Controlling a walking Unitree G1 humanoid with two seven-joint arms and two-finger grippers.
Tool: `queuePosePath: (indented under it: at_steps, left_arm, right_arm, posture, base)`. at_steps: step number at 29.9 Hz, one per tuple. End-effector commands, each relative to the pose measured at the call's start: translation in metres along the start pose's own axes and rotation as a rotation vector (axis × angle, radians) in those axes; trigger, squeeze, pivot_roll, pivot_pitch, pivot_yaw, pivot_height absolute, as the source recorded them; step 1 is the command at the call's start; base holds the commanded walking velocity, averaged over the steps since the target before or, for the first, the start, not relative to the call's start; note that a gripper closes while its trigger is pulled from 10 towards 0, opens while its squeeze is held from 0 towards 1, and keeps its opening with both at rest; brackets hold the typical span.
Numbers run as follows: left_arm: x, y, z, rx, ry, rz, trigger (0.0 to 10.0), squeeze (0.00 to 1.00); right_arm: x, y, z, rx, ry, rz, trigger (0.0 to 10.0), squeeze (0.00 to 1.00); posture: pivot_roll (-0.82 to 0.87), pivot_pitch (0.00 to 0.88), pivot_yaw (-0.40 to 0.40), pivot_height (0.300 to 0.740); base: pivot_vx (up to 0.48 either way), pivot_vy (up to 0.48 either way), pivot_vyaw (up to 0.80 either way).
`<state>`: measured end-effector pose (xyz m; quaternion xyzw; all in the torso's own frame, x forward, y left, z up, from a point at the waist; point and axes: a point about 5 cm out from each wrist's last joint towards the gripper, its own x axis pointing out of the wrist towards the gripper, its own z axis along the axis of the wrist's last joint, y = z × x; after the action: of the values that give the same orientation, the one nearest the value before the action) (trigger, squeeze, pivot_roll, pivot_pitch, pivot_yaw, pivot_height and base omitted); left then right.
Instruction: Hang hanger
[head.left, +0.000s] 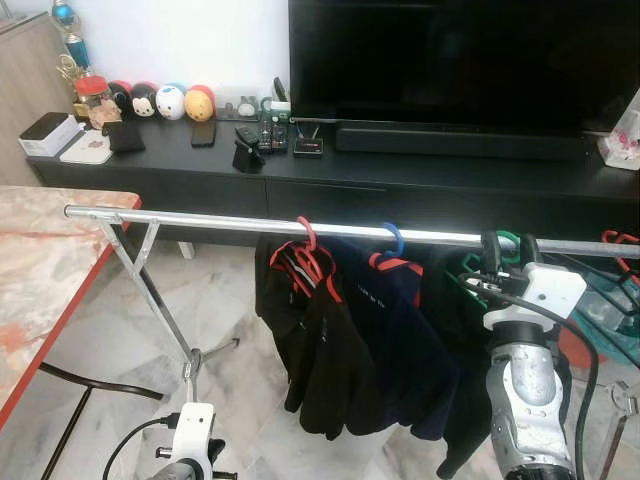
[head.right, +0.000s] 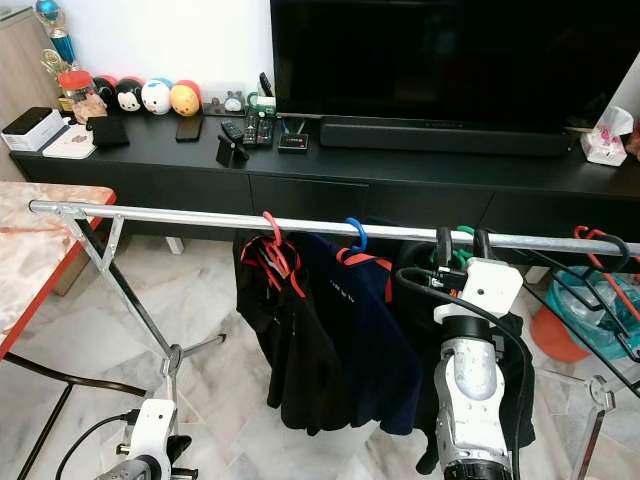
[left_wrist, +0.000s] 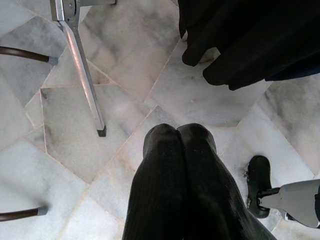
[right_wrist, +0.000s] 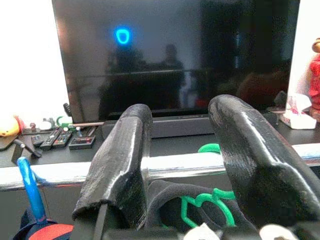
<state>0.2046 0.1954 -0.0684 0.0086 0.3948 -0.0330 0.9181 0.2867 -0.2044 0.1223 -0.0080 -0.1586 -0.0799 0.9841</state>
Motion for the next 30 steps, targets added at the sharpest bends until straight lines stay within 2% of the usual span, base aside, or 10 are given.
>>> queuePosePath:
  at_steps: [1,12,18,30]
  left_arm:
    - [-0.002,0.002,-0.008,-0.020,0.019,0.010,10.0,0.00]
    - [-0.004,0.005,-0.010,-0.025,0.030,0.014,10.0,0.00]
    - [-0.003,0.004,-0.010,-0.026,0.028,0.015,10.0,0.00]
    - [-0.001,-0.003,-0.005,-0.025,0.001,0.007,10.0,0.00]
  right_arm:
    - [-0.003,0.001,-0.001,-0.005,0.029,-0.002,10.0,0.00]
    - [0.000,0.001,0.003,-0.008,0.024,-0.002,10.0,0.00]
    - [-0.001,-0.009,0.003,-0.021,0.035,-0.033,10.0,0.00]
    - [-0.001,-0.006,0.008,-0.016,0.019,-0.029,10.0,0.00]
  posture:
    - [0.04,0.000,-0.010,0.740]
    - [0.03,0.000,-0.013,0.740]
    - [0.03,0.000,-0.013,0.740]
    - [0.03,0.000,-0.015,0.740]
  base:
    - [0.247,0.000,0.00]
    - [0.254,0.000,0.00]
    - [0.265,0.000,0.00]
    - [0.000,0.000,0.00]
